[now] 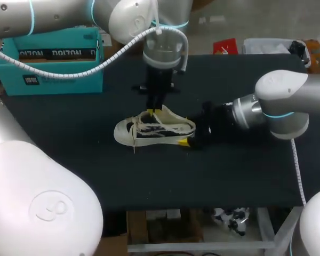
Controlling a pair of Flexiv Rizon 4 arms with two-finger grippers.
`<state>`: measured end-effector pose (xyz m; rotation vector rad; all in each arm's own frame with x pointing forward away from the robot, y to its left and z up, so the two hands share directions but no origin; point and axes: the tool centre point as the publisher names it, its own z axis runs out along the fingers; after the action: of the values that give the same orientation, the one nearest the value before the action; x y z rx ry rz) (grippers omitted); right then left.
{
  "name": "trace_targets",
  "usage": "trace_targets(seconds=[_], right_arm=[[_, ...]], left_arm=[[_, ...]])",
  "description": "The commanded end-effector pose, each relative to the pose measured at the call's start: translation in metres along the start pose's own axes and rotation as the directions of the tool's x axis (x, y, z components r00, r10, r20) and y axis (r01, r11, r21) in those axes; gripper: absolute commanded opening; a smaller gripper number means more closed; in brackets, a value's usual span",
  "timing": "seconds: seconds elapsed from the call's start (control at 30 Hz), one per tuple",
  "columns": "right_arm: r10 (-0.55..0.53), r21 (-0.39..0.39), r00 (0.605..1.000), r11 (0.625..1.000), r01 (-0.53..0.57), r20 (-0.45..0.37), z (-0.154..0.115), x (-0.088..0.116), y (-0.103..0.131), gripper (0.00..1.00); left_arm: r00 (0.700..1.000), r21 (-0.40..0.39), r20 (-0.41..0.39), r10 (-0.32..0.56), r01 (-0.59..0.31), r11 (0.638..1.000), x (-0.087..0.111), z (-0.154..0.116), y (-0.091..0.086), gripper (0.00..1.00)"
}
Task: Open the shoe tongue, take the insole out of the shoe, put the insole back into the shoe, and pack the shoe into the shoebox
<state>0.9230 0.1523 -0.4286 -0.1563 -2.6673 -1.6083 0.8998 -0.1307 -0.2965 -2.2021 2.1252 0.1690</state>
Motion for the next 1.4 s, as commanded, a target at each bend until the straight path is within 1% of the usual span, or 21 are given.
trace_targets(seconds=[0.03, 0.2, 0.37, 0.5, 0.67, 0.87, 0.97, 1.1, 1.13, 1.17, 1.2, 1.23, 1.33, 1.4], right_arm=[[-0.001, -0.004, 1.0, 1.0, 0.001, 0.0, 0.003, -0.001, -0.004, 0.0], [-0.001, -0.004, 1.0, 1.0, 0.001, 0.0, 0.003, -0.001, -0.004, 0.0], [-0.001, -0.004, 1.0, 1.0, 0.001, 0.0, 0.003, -0.001, -0.004, 0.0], [-0.001, -0.004, 1.0, 1.0, 0.001, 0.0, 0.003, -0.001, -0.004, 0.0], [-0.001, -0.004, 1.0, 1.0, 0.001, 0.0, 0.003, -0.001, -0.004, 0.0], [-0.001, -0.004, 1.0, 1.0, 0.001, 0.0, 0.003, -0.001, -0.004, 0.0], [-0.001, -0.004, 1.0, 1.0, 0.001, 0.0, 0.003, -0.001, -0.004, 0.0], [-0.001, -0.004, 1.0, 1.0, 0.001, 0.0, 0.003, -0.001, -0.004, 0.0], [-0.001, -0.004, 1.0, 1.0, 0.001, 0.0, 0.003, -0.001, -0.004, 0.0], [-0.001, -0.004, 1.0, 1.0, 0.001, 0.0, 0.003, -0.001, -0.004, 0.0], [-0.001, -0.004, 1.0, 1.0, 0.001, 0.0, 0.003, -0.001, -0.004, 0.0], [-0.001, -0.004, 1.0, 1.0, 0.001, 0.0, 0.003, -0.001, -0.004, 0.0], [-0.001, -0.004, 1.0, 1.0, 0.001, 0.0, 0.003, -0.001, -0.004, 0.0], [-0.001, -0.004, 1.0, 1.0, 0.001, 0.0, 0.003, -0.001, -0.004, 0.0]], left_arm=[[0.995, 0.026, -0.101, -0.004, 0.007, 1.0, -0.026, 0.001, 0.007, 0.0], [0.978, 0.03, -0.208, 0.011, -0.005, 1.0, -0.049, 0.0, 0.004, 0.0], [0.961, 0.032, -0.277, 0.024, -0.016, 0.999, -0.067, 0.0, 0.002, 0.0], [0.954, 0.015, -0.298, 0.023, -0.019, 1.0, -0.076, 0.009, -0.004, 0.0], [0.949, -0.006, -0.313, 0.02, -0.023, 1.0, -0.083, 0.023, -0.011, 0.0], [0.947, -0.034, -0.322, 0.024, -0.037, 0.999, -0.084, 0.041, -0.016, 0.0], [0.944, -0.043, -0.327, 0.033, -0.05, 0.998, -0.083, 0.044, -0.017, 0.0], [0.944, -0.034, -0.327, 0.052, -0.067, 0.997, -0.082, 0.043, -0.015, 0.0], [0.943, -0.032, -0.329, 0.059, -0.073, 0.997, -0.082, 0.041, -0.014, 0.05], [0.942, -0.023, -0.33, 0.068, -0.08, 0.997, -0.083, 0.038, -0.013, 0.15], [0.94, -0.018, -0.334, 0.072, -0.083, 0.996, -0.083, 0.036, -0.013, 0.17], [0.935, -0.002, -0.344, 0.084, -0.09, 0.996, -0.085, 0.029, -0.011, 0.24], [0.927, 0.052, -0.356, 0.12, -0.108, 0.993, -0.086, 0.009, -0.006, 0.34], [0.922, 0.095, -0.36, 0.143, -0.116, 0.989, -0.087, -0.008, -0.002, 0.36]])
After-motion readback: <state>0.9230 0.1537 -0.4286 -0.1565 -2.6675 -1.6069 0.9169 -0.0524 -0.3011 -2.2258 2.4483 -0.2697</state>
